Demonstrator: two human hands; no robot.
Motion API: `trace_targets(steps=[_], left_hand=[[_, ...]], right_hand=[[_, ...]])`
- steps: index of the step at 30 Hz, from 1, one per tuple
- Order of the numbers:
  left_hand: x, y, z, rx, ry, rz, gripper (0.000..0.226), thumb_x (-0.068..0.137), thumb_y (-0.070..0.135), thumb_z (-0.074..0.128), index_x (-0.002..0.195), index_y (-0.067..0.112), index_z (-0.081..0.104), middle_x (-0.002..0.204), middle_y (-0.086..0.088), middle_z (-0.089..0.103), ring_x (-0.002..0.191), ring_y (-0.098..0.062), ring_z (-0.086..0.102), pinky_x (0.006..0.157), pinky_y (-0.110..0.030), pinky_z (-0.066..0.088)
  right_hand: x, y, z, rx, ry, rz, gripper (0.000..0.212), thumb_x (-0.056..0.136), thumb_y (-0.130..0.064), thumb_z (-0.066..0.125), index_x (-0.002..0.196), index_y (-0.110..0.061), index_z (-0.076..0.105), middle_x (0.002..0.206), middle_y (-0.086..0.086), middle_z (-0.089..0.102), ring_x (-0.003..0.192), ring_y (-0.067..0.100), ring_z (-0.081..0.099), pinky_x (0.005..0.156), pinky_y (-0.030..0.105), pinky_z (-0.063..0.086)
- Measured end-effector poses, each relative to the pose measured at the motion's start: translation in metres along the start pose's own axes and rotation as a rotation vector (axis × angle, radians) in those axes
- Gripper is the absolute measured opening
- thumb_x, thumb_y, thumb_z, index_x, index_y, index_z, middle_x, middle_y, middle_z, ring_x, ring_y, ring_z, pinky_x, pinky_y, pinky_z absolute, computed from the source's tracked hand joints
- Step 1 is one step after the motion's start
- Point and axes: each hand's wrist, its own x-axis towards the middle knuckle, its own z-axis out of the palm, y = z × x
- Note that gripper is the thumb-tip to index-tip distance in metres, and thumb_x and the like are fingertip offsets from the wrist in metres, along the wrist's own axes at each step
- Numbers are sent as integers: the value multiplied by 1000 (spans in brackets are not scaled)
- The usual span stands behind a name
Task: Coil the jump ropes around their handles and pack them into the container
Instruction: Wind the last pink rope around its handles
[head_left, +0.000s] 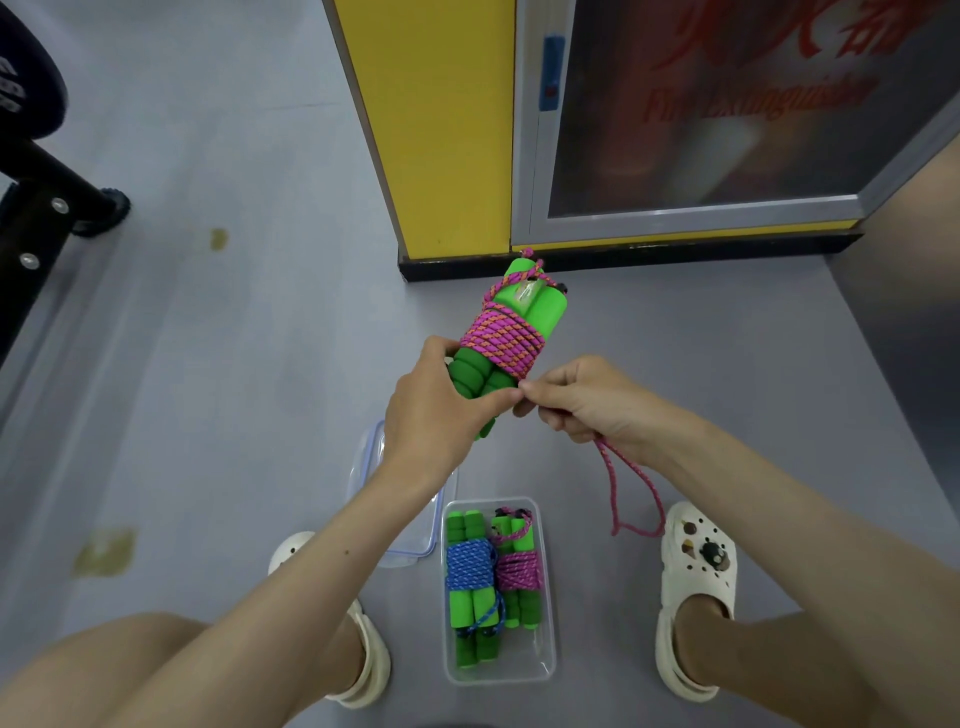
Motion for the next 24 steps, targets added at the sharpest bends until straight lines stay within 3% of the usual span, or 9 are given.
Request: trace_targets(steps=[5,8,11,16,20,24], left_hand=[[-3,-1,1,122,31,94,57,75,42,77,117,21,43,91,5,58,82,-20,61,70,-38,52],[-3,-4,4,157,-16,190,55,81,33,73,124,18,42,109,2,56,91,-18,58,74,-33,47],[-4,-6,9,189,-71,269,57,84,19,67,133,15,37,117,-2,54,93,-21,56,71,-27,40],[-10,-8,16,266,-55,373,59,86,8,59,138,14,32,115,-7,56,89,-28,60,66,-30,40],[-13,-8,18,414,25,434,59,86,3,56,140,14,35,115,-7,58,88,-24,57,64,-27,36],[-13,-7,15,516,70,435,60,70,-7,70,127,2,52,92,-12,65,72,-27,59,51,-29,35]], right_hand=[[3,-1,2,-44,20,-27,31,97,-26,52,80,-6,69,54,1,51,43,6,39,47,17,33],[4,2,3,-84,4,-21,31,99,-22,48,83,-5,68,56,1,53,46,7,42,50,17,37],[4,5,3,-91,5,-11,32,101,-19,43,85,-4,66,58,2,56,43,6,45,48,17,40],[1,3,1,14,-42,31,30,102,-17,40,89,1,60,56,8,64,40,10,56,40,17,41],[1,0,8,129,-95,61,22,101,-9,39,93,4,55,63,16,62,30,7,40,31,16,27],[1,-3,8,157,-167,83,18,100,-5,41,94,5,55,57,10,59,29,3,27,33,15,19]])
